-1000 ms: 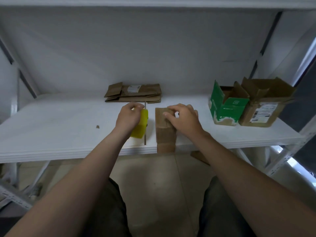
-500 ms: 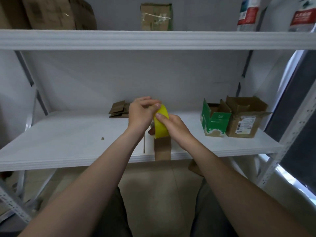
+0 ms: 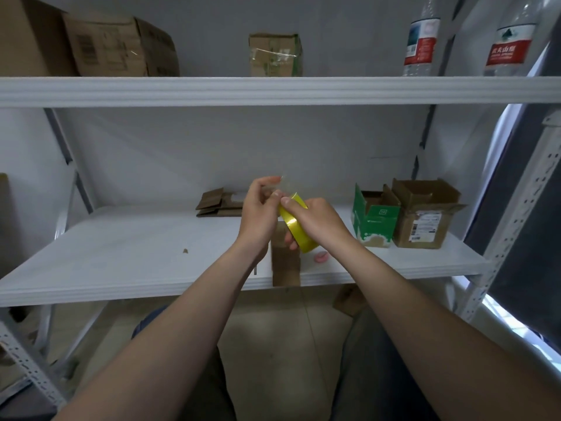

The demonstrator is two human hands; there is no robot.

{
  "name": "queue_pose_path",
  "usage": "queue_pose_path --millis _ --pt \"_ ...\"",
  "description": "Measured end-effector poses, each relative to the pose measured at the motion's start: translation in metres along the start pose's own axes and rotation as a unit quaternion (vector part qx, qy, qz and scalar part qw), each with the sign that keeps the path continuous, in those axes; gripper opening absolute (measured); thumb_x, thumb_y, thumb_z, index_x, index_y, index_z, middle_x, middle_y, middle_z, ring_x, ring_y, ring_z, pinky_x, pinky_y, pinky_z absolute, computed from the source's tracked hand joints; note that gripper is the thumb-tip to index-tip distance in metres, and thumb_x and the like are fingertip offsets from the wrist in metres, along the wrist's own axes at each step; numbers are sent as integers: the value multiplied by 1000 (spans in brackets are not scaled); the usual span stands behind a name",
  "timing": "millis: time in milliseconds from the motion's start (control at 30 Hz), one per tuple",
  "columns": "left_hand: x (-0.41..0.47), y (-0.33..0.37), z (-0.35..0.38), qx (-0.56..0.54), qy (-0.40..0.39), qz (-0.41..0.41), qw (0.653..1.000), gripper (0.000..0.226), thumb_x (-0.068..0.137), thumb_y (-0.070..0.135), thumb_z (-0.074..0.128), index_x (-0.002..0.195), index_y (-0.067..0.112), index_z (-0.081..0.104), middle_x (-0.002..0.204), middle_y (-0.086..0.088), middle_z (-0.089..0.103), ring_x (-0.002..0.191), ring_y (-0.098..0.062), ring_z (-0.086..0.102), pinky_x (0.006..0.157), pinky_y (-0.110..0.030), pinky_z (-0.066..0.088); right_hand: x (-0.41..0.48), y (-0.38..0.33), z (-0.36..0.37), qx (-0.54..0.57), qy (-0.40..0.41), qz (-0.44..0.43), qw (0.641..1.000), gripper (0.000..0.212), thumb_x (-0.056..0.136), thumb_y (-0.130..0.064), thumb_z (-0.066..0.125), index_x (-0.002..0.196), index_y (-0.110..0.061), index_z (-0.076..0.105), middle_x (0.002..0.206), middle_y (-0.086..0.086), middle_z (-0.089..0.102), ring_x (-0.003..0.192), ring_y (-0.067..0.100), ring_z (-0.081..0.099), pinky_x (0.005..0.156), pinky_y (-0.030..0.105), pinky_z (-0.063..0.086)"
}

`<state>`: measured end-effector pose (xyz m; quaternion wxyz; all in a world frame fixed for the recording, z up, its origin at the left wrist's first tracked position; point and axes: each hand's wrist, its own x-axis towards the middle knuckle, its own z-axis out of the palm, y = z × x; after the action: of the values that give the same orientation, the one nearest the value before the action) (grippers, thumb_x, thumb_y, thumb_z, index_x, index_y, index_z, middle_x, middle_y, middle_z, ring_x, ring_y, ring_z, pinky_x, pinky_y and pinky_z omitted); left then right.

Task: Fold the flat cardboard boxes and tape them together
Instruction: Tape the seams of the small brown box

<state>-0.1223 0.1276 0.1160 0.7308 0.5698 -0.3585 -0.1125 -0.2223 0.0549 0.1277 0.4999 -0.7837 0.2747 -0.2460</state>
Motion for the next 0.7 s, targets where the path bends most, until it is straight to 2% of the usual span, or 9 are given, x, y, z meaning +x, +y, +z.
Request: queue_pose_path --millis 67,133,200,267,367,433,533,600,700 --pt "-1 1 5 23 -19 -8 1000 26 103 5 45 121 23 52 99 -4 62 91 -11 63 85 -26 51 -3 0 -3 7 -7 8 1000 49 102 -49 49 89 -4 65 66 16 73 61 34 73 64 38 59" --pt "-3 2 8 31 -23 -18 999 25 104 6 43 123 22 45 99 0 58 88 -5 60 75 -13 48 -6 0 -5 -4 -8 15 1000 51 101 -50 49 89 -3 64 65 15 73 59 32 72 62 35 59" --pt "-5 0 10 31 -18 -30 999 26 103 5 43 123 21 41 102 0 57 87 -2 59 67 -7 46 -7 1 -7 -16 -6 21 1000 52 100 -50 49 90 -2 64 64 14 73 57 30 72 57 31 56" --pt "-5 0 10 11 -4 -47 999 30 101 4 47 123 21 35 104 -4 59 87 -6 59 71 -11 48 -7 3 -8 -24 -11 28 999 51 100 -50 49 89 -2 64 64 14 72 57 30 71 53 28 53" --pt "0 2 5 -51 5 -124 991 45 98 7 58 126 23 27 101 -6 61 89 -16 60 83 -33 51 -9 6 -8 -69 -23 35 997 48 98 -52 50 88 -8 64 65 12 73 56 28 71 46 23 49" --pt "2 0 -2 -10 -20 -153 988 40 97 16 62 128 18 36 101 -4 64 92 -18 61 85 -38 52 -10 7 -9 -84 -28 37 995 46 98 -53 51 88 -10 63 65 11 73 56 27 71 44 21 48" --pt "3 -2 -10 94 -47 -133 986 20 99 25 62 114 13 66 93 1 69 89 -18 63 71 -31 50 -11 10 -10 -109 -35 24 993 46 98 -56 51 87 -13 62 64 10 73 58 29 72 59 34 59" --pt "5 -3 -16 120 -42 -122 984 16 98 28 63 103 16 73 93 7 68 89 -17 62 67 -30 47 -11 13 -11 -129 -35 17 991 47 97 -57 52 85 -13 62 64 9 73 59 30 73 69 42 62" --pt "8 -3 -24 126 -43 -128 983 15 94 36 70 91 21 74 97 6 69 93 -17 62 74 -34 48 -13 17 -12 -142 -35 13 989 48 96 -55 54 89 -9 65 64 9 73 60 31 73 73 47 63"
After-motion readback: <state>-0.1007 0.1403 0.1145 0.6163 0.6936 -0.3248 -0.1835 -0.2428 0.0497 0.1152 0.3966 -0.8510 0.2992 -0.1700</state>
